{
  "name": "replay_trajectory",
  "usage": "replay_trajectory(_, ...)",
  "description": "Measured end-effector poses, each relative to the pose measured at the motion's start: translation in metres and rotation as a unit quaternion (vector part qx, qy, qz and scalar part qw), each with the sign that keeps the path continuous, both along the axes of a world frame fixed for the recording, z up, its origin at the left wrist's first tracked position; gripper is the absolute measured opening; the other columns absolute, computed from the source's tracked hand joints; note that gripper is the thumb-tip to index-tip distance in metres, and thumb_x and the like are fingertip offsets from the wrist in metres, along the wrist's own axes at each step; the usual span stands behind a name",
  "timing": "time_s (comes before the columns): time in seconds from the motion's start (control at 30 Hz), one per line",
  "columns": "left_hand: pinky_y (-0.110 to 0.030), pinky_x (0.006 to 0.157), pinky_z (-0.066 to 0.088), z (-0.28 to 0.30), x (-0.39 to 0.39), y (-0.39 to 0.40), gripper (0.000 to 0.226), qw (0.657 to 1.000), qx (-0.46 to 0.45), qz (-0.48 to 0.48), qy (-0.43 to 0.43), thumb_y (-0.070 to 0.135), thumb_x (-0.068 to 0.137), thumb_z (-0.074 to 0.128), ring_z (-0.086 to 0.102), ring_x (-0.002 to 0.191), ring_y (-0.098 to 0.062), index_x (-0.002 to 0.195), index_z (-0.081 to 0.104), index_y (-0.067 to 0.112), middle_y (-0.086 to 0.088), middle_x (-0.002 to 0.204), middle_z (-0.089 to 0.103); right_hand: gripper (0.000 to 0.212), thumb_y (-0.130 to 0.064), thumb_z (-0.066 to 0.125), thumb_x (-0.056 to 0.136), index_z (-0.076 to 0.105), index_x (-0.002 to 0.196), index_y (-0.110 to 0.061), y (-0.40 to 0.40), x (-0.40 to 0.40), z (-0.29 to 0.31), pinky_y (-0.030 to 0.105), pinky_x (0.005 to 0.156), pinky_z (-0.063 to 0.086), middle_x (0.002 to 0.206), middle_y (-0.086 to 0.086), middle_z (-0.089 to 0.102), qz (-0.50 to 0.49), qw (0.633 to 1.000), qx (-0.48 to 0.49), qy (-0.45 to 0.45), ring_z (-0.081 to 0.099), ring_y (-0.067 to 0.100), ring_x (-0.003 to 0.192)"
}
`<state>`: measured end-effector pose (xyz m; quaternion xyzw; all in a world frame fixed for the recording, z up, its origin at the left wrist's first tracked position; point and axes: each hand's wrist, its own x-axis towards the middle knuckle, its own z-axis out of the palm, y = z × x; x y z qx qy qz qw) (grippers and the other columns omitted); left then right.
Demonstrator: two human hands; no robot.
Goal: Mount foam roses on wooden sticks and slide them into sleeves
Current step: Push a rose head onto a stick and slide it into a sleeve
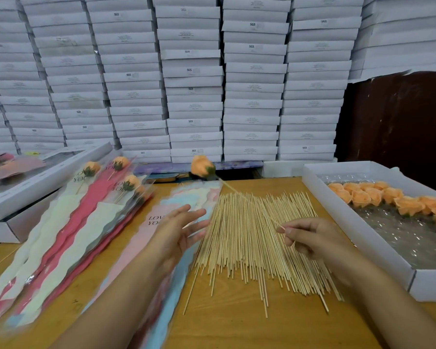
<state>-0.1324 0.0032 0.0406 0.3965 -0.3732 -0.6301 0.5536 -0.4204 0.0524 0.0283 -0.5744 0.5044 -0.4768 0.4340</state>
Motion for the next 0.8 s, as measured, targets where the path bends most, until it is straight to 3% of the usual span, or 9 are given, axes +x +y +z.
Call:
replay_trajectory(0.1,-0.028,0.068,0.063,0.009,0.008,-0.006,0.039,1.0,0.019,0.005,-0.014,0.003,0.096,0.059,0.074,0.08,-0.021,0.134,0.053,0.009,-0.012,0.105,0.077,0.015,-0.007,0.063,0.092,0.075,0.1,-0.007,-0.004,-0.003,-0.001,0.016,0.039,0.038,0.073,0.005,0.068,0.022,0.992,0.041,-0.116,0.052,0.008,0.051)
replay_trajectory(0.2,-0.024,0.058,0.061,0.019,0.015,-0.012,0.028,0.999,0.028,0.009,-0.015,0.004,0.098,0.055,0.073,0.066,-0.015,0.125,0.06,0.01,-0.006,0.09,0.079,0.033,-0.014,0.067,0.08,0.068,0.109,0.001,-0.006,-0.003,-0.002,0.019,0.043,0.046,0.079,0.011,0.069,0.049,0.98,0.074,-0.178,0.06,0.012,0.058)
replay_trajectory(0.43,-0.022,0.05,0.056,0.034,0.027,-0.019,0.018,0.997,0.031,0.029,-0.063,0.005,0.097,0.056,0.07,0.06,-0.012,0.111,0.065,0.012,-0.007,0.088,0.078,0.044,-0.013,0.072,0.078,0.06,0.119,-0.002,-0.007,-0.003,-0.006,0.025,0.055,0.058,0.104,0.022,0.073,0.092,0.969,0.103,-0.204,0.072,0.023,0.075)
replay_trajectory(0.8,-0.023,0.051,0.056,0.037,0.031,-0.015,0.024,0.993,0.02,0.043,-0.108,0.003,0.094,0.055,0.072,0.066,-0.013,0.112,0.065,0.016,-0.008,0.099,0.077,0.044,-0.007,0.075,0.077,0.061,0.118,-0.002,-0.002,0.003,-0.003,0.032,0.057,0.061,0.097,0.018,0.072,0.112,0.964,0.118,-0.211,0.07,0.025,0.073)
